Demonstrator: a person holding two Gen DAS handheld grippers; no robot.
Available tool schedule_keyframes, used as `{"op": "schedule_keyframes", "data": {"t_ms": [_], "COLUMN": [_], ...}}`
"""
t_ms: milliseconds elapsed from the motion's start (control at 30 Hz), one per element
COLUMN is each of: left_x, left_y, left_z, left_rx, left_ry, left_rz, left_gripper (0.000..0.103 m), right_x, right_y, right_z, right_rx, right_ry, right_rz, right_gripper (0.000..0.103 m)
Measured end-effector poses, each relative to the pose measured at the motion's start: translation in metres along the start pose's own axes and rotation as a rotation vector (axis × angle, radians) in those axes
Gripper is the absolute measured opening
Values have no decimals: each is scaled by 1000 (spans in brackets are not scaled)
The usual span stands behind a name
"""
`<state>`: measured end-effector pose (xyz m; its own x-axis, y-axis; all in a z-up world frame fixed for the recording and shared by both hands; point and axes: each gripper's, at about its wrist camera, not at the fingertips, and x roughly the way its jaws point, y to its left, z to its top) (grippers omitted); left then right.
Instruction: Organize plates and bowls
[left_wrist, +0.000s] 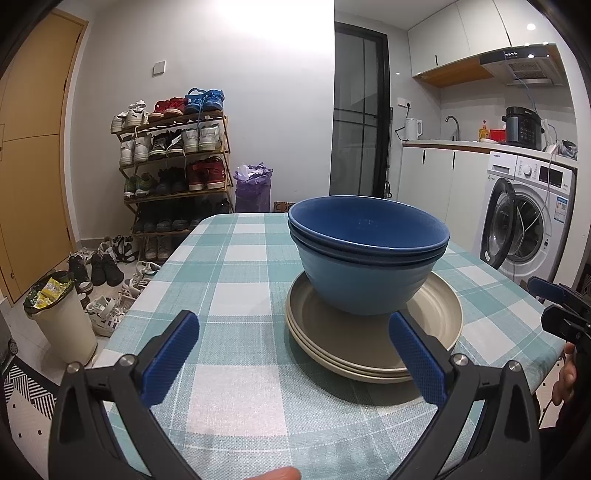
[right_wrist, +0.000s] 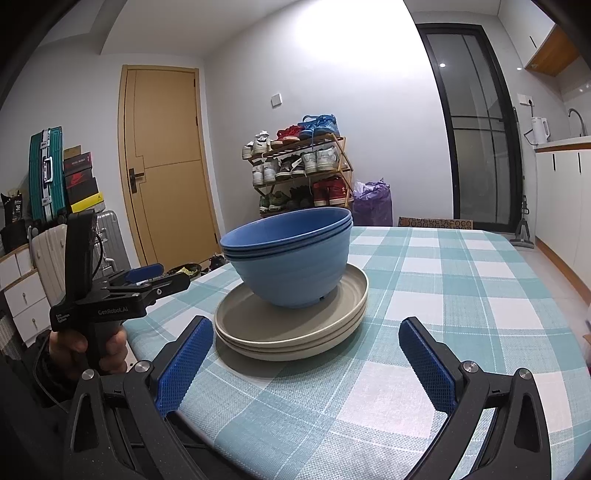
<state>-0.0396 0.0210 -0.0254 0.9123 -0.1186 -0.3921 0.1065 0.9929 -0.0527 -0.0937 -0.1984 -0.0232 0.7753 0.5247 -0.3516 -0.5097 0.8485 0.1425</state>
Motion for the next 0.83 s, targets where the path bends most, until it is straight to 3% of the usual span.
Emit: {"op": "schedule_keyframes", "data": {"t_ms": [833], "left_x": [0], "left_y": [3], "left_z": [-3], "left_rx": [-15], "left_ry": [3], "left_rz": [-13], "left_gripper": [103], "right_x": [17], "right_y": [-2], "right_z": [-6], "right_rx": [9], "right_ry": [35], "right_rz": [-15], "right_gripper": [102]}}
